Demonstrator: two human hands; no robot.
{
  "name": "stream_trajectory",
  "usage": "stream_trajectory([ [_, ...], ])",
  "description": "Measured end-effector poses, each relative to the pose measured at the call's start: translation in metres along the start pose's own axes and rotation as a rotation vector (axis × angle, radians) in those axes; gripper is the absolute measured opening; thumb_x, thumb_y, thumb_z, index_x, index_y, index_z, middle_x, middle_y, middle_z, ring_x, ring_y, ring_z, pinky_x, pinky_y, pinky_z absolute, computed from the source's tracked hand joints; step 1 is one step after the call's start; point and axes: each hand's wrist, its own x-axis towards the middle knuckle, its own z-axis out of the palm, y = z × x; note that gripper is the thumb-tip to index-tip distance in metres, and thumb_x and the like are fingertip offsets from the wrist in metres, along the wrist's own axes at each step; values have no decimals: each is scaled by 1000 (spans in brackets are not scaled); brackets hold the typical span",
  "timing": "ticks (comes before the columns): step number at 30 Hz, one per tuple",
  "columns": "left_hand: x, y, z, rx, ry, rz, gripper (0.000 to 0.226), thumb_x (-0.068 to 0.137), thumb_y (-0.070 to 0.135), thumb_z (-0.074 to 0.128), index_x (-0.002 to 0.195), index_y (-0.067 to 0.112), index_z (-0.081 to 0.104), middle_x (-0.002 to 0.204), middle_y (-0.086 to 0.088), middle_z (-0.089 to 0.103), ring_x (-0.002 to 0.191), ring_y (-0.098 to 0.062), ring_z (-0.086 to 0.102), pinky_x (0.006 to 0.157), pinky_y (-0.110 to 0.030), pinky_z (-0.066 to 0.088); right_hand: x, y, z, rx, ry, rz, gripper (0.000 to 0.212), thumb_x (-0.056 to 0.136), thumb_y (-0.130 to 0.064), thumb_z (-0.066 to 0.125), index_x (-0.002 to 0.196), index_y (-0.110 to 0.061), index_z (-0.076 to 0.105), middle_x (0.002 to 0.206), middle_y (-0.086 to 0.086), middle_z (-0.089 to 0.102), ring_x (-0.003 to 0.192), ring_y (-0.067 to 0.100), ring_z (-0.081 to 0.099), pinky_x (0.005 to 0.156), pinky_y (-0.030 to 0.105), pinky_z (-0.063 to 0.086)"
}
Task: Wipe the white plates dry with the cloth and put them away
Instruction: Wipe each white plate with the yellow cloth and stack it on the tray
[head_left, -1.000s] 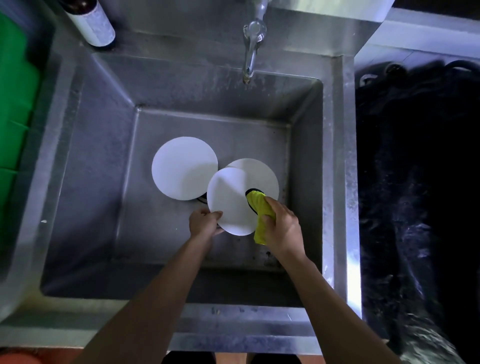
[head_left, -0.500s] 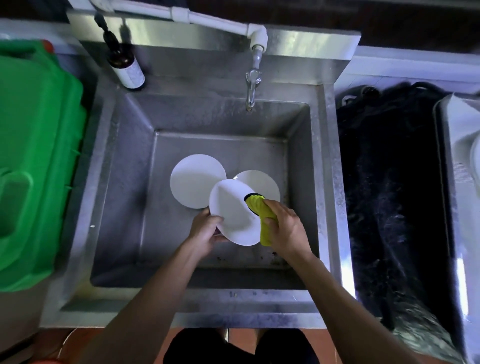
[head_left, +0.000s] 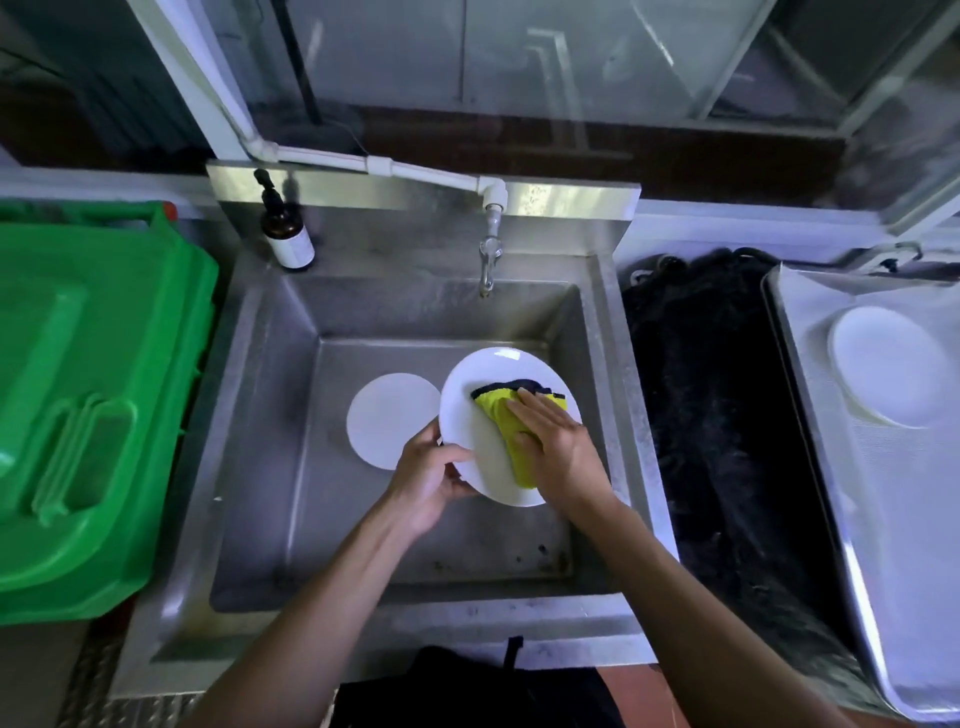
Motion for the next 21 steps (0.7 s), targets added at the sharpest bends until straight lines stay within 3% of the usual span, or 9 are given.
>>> stream_trajectory([
  [6, -19, 21, 2, 16, -105, 48, 52, 67, 3, 63, 118, 13, 67, 106, -14, 69, 91, -33, 68, 69, -50, 59, -6, -5, -11, -198, -24, -115, 53, 110, -31, 35, 161, -24, 24, 167, -12, 5, 156, 12, -4, 127, 44, 11],
  [13, -29, 36, 8, 32, -213, 111, 42, 72, 1, 65, 105, 25, 76, 101, -8, 73, 87, -28, 72, 66, -42, 59, -17, -20, -30, -240, -28, -191, 55, 110, -29, 32, 162, -20, 16, 169, -5, 1, 157, 19, -6, 126, 49, 12],
  [21, -32, 42, -6, 70, -350, 140, 46, 83, -3, 62, 123, 18, 69, 100, -8, 73, 88, -27, 73, 64, -38, 59, -28, -41, -29, -245, -77, -385, 54, 111, -25, 34, 162, -18, 16, 170, -3, 3, 157, 19, -7, 127, 49, 6],
])
